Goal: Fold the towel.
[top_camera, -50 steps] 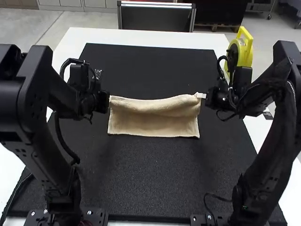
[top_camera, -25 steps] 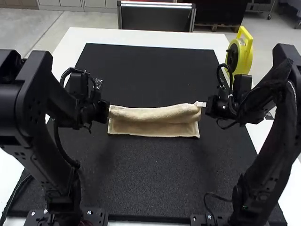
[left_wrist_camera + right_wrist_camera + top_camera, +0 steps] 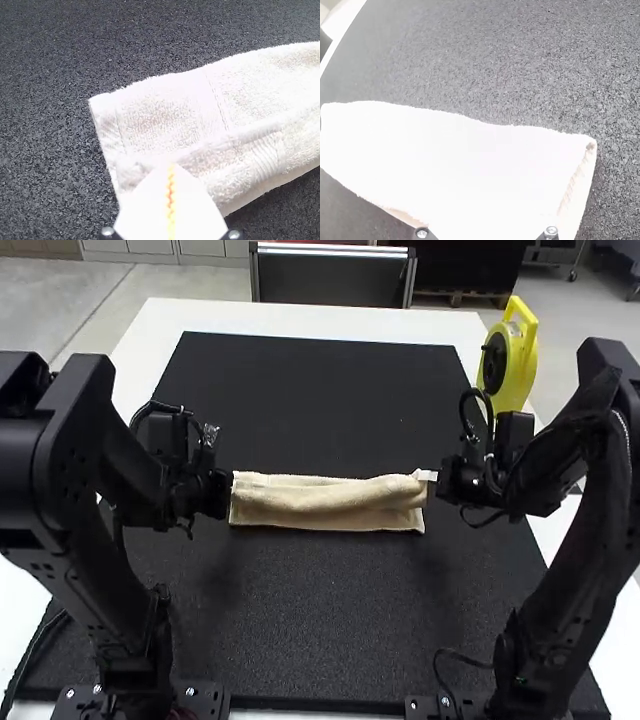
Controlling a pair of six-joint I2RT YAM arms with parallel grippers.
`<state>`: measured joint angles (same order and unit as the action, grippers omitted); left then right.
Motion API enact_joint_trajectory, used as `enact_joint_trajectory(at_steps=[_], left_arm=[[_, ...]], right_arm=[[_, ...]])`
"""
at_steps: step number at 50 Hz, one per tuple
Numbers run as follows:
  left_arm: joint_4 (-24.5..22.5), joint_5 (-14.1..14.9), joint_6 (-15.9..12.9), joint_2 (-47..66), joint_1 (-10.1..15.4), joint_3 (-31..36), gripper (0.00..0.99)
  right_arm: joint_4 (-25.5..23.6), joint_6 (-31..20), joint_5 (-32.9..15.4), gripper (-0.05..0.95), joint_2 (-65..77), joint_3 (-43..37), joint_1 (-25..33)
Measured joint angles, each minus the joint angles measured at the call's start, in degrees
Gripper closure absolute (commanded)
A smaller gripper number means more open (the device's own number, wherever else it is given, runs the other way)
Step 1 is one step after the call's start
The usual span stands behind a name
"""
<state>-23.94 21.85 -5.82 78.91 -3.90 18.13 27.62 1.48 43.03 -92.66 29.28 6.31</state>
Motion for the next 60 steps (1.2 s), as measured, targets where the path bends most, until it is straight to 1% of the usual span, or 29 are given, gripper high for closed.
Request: enact_joint_trajectory(at_steps=[8, 16, 35, 60], left_arm=[[-0.46, -0.39, -0.42, 0.00, 0.00, 0.00, 0.969], [-2.10, -0.85, -0.76, 0.09, 0.00, -0.04, 0.969], [-7.50, -1.53, -1.05, 4.48, 0.00, -1.55, 0.969], [-14.69, -2.34, -1.46, 12.20, 0.00, -1.53, 0.970]], right_arm=[[1.92, -0.48, -0.46, 0.92, -0.85, -0.26, 0.00], [3.37, -0.76, -0.85, 0.92, -3.65, -0.26, -0.02], [4.02, -2.19, -1.01, 0.92, -4.96, -0.37, -0.02], [5.14, -2.19, -0.96, 0.92, -4.94, -0.37, 0.00]])
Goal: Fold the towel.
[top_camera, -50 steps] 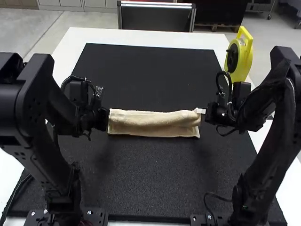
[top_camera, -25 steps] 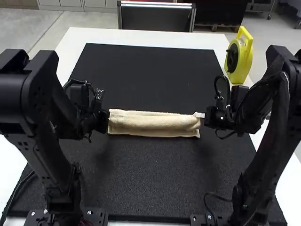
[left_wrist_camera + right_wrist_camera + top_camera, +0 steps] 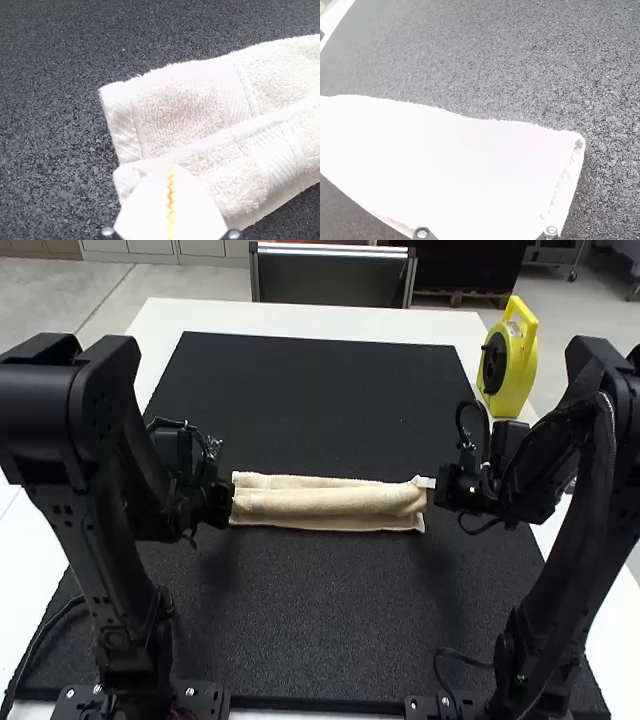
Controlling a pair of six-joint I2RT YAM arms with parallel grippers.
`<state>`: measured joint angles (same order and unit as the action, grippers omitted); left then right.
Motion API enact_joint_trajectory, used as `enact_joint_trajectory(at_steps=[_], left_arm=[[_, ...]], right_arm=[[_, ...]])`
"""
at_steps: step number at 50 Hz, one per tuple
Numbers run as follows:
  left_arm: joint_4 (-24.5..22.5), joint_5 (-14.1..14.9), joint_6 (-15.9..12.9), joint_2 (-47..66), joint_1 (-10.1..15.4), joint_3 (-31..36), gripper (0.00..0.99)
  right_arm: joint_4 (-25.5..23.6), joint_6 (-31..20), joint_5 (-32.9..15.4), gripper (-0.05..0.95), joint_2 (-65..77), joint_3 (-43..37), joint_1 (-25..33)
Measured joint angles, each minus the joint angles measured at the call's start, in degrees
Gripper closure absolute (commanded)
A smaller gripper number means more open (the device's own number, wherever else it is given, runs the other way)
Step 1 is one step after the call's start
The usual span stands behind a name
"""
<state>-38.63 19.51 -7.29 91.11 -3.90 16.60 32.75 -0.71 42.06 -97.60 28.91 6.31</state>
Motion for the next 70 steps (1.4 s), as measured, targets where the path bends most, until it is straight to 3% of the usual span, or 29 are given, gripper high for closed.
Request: enact_joint_trajectory(at_steps=[20, 24, 37, 41, 45, 53, 57, 70], left_arm=[[-6.40, -0.57, 0.00, 3.50, 0.00, 0.00, 0.964], [-6.93, -0.74, 0.02, 3.50, 0.00, 0.00, 0.921], [-7.32, -1.33, 0.04, 3.50, 0.00, 0.00, 0.918], [-7.48, -1.38, 0.02, 3.50, 0.00, 0.00, 0.838], [-7.48, -1.81, 0.04, 3.50, 0.00, 0.00, 0.834], [-7.50, -2.16, 0.02, 3.48, 0.00, 0.00, 0.723], [-7.50, -2.34, 0.04, 3.50, 0.00, 0.00, 0.720], [-7.50, -3.02, 0.04, 3.50, 0.00, 0.00, 0.695]], right_arm=[[0.20, -0.02, 0.07, 0.92, -0.02, -1.29, 0.00], [0.24, -0.02, 0.07, 0.92, -0.02, -1.60, 0.00], [0.42, -0.02, 0.04, 0.92, 0.00, -1.60, 0.00], [0.42, -0.02, -0.11, 0.91, -0.02, -1.60, -0.02], [0.42, -0.02, -0.44, 0.79, 0.00, -1.60, 0.11], [0.42, -0.15, -1.20, 0.71, -0.02, -1.64, 0.68], [0.44, -0.17, -1.57, 0.64, -0.02, -1.79, 0.68], [1.25, -0.28, -3.21, 0.21, -0.02, -1.88, 0.68]])
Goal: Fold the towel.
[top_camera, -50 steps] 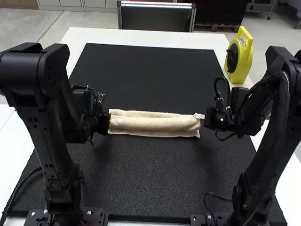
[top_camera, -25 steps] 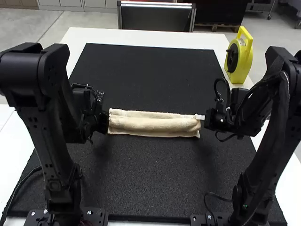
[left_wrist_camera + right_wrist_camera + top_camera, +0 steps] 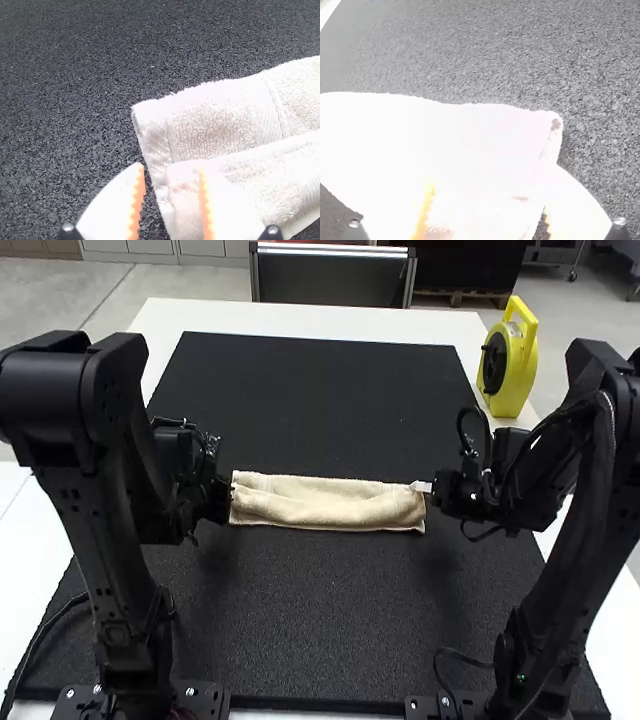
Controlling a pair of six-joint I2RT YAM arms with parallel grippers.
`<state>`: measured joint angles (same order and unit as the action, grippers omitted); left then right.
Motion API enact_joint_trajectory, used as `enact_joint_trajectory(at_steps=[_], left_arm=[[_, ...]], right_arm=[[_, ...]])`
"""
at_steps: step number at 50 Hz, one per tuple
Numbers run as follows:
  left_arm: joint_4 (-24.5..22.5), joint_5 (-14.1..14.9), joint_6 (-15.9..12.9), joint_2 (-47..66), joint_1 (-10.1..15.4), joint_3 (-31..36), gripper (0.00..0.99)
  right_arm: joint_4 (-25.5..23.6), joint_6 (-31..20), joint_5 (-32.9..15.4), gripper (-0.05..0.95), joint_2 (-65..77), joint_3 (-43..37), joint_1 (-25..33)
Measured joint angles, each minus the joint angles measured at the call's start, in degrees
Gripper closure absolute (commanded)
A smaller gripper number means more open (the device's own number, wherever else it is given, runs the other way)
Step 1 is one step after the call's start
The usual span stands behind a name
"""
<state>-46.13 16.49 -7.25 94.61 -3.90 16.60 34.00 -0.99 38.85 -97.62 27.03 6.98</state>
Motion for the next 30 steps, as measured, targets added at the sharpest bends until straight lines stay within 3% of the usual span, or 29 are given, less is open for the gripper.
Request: enact_joint_trajectory(at_steps=[5, 21, 30], left_arm=[[-0.02, -0.04, 0.00, 0.00, 0.00, 0.00, 0.693], [-0.22, -0.24, 0.00, -0.02, 0.00, -1.29, 0.680], [-0.26, -0.24, 0.00, 0.00, 0.00, -1.29, 0.680]], right_arm=[[0.55, -0.11, -0.83, -0.01, 0.00, 0.00, 0.11], [1.92, -0.33, -2.08, -0.01, 0.00, -0.04, 1.77], [-0.85, -0.52, -0.66, -0.01, 0.00, -0.35, 1.77]])
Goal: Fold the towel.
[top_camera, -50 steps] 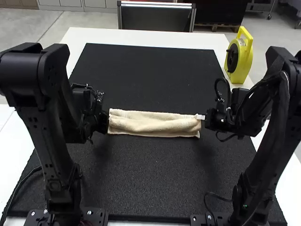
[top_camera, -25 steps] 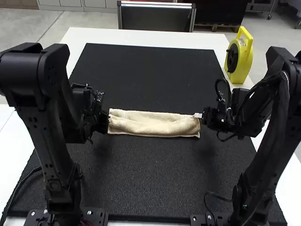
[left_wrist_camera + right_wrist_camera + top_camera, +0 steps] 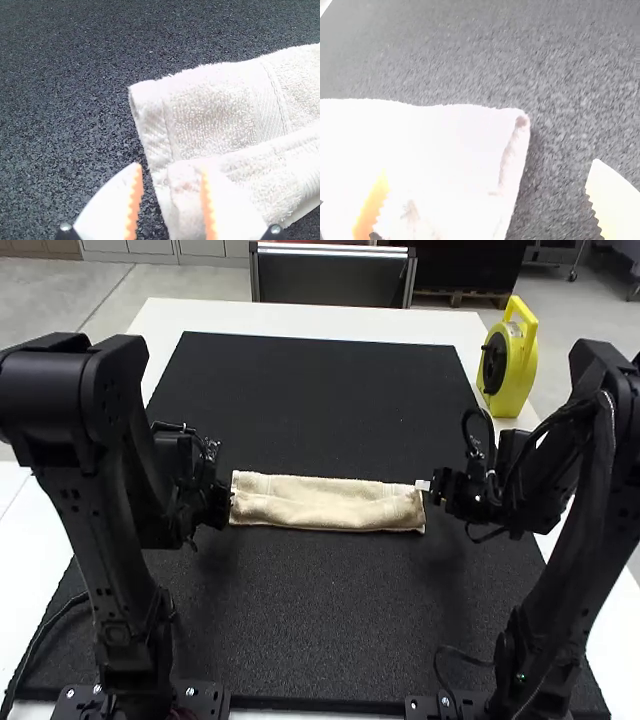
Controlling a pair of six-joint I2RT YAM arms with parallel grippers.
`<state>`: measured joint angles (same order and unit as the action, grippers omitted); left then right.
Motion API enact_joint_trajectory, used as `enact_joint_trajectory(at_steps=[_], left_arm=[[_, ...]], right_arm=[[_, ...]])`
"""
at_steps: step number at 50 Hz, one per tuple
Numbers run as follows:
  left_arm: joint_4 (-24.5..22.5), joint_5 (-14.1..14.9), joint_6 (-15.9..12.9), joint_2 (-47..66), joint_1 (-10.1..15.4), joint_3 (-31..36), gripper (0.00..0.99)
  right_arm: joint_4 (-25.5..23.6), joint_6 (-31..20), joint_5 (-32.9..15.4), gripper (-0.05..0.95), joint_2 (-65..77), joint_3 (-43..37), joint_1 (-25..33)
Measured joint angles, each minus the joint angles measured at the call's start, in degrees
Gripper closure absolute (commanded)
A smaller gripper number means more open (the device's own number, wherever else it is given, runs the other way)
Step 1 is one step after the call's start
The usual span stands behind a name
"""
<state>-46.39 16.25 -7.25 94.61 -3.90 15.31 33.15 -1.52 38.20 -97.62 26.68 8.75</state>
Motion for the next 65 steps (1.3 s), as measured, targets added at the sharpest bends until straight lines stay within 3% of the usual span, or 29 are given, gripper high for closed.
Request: enact_joint_trajectory(at_steps=[19, 36, 43, 47, 54, 57, 65], left_arm=[[-0.66, -0.09, 0.02, -0.02, 0.00, 0.00, 0.667], [-0.85, -0.26, 0.04, 0.00, 0.00, 0.00, 0.666], [-0.85, -0.28, 0.02, 0.00, 0.00, 0.00, 0.666], [-0.83, -0.39, 0.02, 0.00, 0.00, 0.00, 0.667], [-0.83, -0.42, 0.04, 0.00, 0.00, 0.00, 0.675], [-0.83, -0.42, 0.04, 0.00, 0.00, 0.00, 0.675], [-0.83, -0.42, 0.09, 0.00, 0.00, 0.00, 0.674]], right_arm=[[1.25, -0.07, 1.44, -0.01, 0.00, 0.00, 0.00], [-2.64, -0.22, 3.74, 0.00, 0.02, 0.72, 0.39], [-1.95, -0.20, 4.04, 0.16, 0.02, 1.92, 0.81], [-1.77, 0.28, 4.13, 0.37, 0.00, 3.32, 0.81], [-1.73, 2.67, 5.70, 0.67, 0.00, 5.75, 0.79], [-1.73, 3.54, 6.51, 0.71, 0.07, 6.16, 0.81], [-1.75, 5.11, 7.58, 0.69, 2.08, 6.19, 0.79]])
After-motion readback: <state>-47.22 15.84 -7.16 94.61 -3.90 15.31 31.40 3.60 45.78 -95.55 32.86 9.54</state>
